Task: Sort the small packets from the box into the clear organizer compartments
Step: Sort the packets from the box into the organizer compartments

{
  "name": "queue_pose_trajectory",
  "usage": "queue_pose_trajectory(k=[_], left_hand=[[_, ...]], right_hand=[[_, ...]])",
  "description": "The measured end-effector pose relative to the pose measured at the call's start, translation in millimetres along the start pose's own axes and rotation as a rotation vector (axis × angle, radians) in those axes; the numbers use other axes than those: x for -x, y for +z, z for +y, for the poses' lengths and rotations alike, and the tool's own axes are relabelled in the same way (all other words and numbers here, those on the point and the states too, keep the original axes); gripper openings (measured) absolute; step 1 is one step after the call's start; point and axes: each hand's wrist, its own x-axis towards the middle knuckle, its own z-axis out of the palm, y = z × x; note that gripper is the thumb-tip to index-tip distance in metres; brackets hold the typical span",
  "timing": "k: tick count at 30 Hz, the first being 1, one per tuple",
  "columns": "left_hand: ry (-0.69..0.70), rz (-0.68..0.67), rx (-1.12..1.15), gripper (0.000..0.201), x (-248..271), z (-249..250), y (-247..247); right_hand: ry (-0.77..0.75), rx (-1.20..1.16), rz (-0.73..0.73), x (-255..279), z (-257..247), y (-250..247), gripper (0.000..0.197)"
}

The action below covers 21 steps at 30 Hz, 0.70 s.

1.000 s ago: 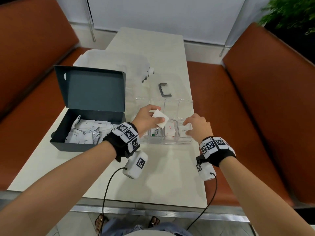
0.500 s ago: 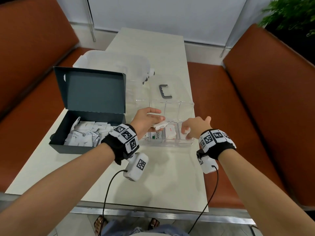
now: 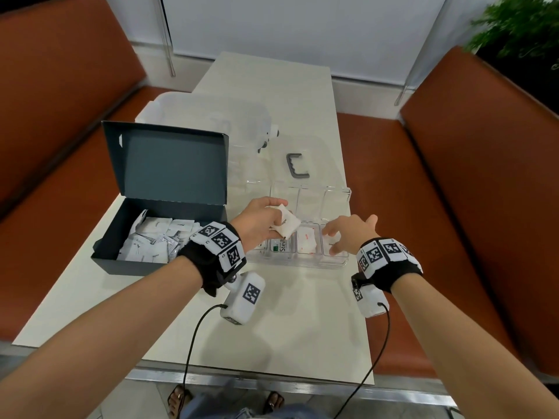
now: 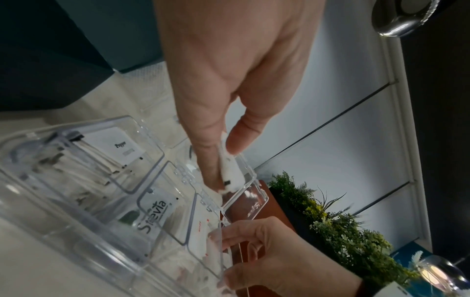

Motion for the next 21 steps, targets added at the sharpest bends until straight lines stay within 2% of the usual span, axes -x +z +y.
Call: queue_pose_trajectory(k=[4, 7, 9, 11, 15, 18, 21], left_hand=[[0.027, -0.029, -0.008, 0.051, 1.9, -1.1, 0.4], [0.069, 0.004, -0.004, 0.051, 2.6, -2.0, 0.0], [0.094, 0.012, 0.006, 0.048, 3.1, -2.6, -1.4], [0.116, 0.001, 0.026, 0.042, 3.6, -3.1, -1.9], [0.168, 0.009, 0.033, 0.035, 2.1, -2.3, 0.6], [0.226, 0.019, -0.015, 0.027, 2.5, -0.2, 2.9], [0.282, 0.022, 0.012, 0.028, 1.9, 0.7, 7.8]], right_hand=[[0.005, -0.036, 0.056, 4.7, 0.9, -0.1, 0.043], [-0.019, -0.047, 0.240, 11.5, 0.7, -1.1, 0.025], [-0.034, -0.180, 0.389, 16.7, -3.9, -3.3, 0.013], [-0.054, -0.363, 0.462, 23.0, -14.6, -8.4, 0.012], [-0.131, -0.746, 0.403, 37.8, -34.1, -19.7, 0.022], [-0.133, -0.981, 0.377, 45.3, -40.1, -25.0, 0.018], [-0.084, -1.183, 0.345, 48.8, -41.7, -27.5, 0.014]])
